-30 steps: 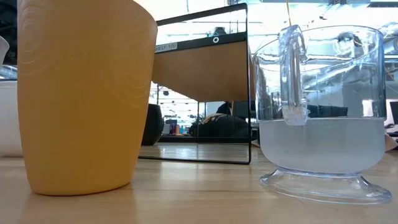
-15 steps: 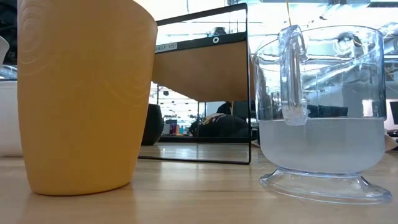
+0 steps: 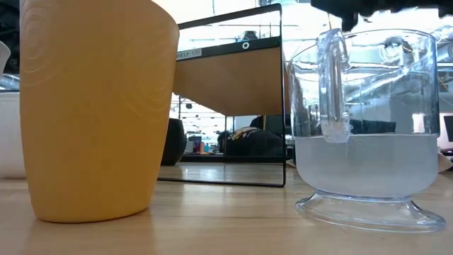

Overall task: Stack small to large cups/mugs on shelf
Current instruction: Put the black mug on the shelf

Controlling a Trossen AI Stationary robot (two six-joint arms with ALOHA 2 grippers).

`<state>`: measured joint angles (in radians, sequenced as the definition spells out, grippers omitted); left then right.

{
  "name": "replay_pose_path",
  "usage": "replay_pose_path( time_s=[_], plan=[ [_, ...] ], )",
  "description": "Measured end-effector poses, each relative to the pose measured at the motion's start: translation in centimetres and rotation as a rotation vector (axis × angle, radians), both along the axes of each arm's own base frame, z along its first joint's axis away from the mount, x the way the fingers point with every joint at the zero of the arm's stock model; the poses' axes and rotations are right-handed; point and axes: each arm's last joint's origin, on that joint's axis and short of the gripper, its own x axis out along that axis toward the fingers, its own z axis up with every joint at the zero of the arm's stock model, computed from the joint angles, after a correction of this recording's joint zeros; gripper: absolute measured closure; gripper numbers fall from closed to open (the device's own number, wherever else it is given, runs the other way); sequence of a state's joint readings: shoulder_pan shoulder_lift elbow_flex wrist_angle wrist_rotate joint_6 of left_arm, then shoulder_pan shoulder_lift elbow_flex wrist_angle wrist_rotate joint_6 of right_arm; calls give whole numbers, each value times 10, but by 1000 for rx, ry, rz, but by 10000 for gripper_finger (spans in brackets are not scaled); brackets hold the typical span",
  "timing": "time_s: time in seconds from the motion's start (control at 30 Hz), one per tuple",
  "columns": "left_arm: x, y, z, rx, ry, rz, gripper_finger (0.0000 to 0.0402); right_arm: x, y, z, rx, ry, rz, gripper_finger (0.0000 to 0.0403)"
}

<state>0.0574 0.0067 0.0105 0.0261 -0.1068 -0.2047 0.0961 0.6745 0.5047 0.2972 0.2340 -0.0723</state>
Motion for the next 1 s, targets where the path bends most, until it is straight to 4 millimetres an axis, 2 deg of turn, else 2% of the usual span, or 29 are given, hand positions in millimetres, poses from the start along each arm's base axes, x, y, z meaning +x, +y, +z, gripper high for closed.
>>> replay_pose_path(
  time_s=[0.1,0.2,0.7,0.83,1.0],
  plan=[
    [0,0,0,0,0,3,364,0,0,-23,4,-46,1,319],
    [0,0,0,8,1,-1,364,-3,0,-34,9,-91,2,319],
    [0,1,2,90,-10,55,360,-5,0,-34,22,-146,4,319],
    [0,1,3,65,-23,35,319,-5,0,-34,21,-146,4,319],
    [0,-1,7,-6,-74,-29,229,-5,0,-34,22,-149,4,319]
  ],
)
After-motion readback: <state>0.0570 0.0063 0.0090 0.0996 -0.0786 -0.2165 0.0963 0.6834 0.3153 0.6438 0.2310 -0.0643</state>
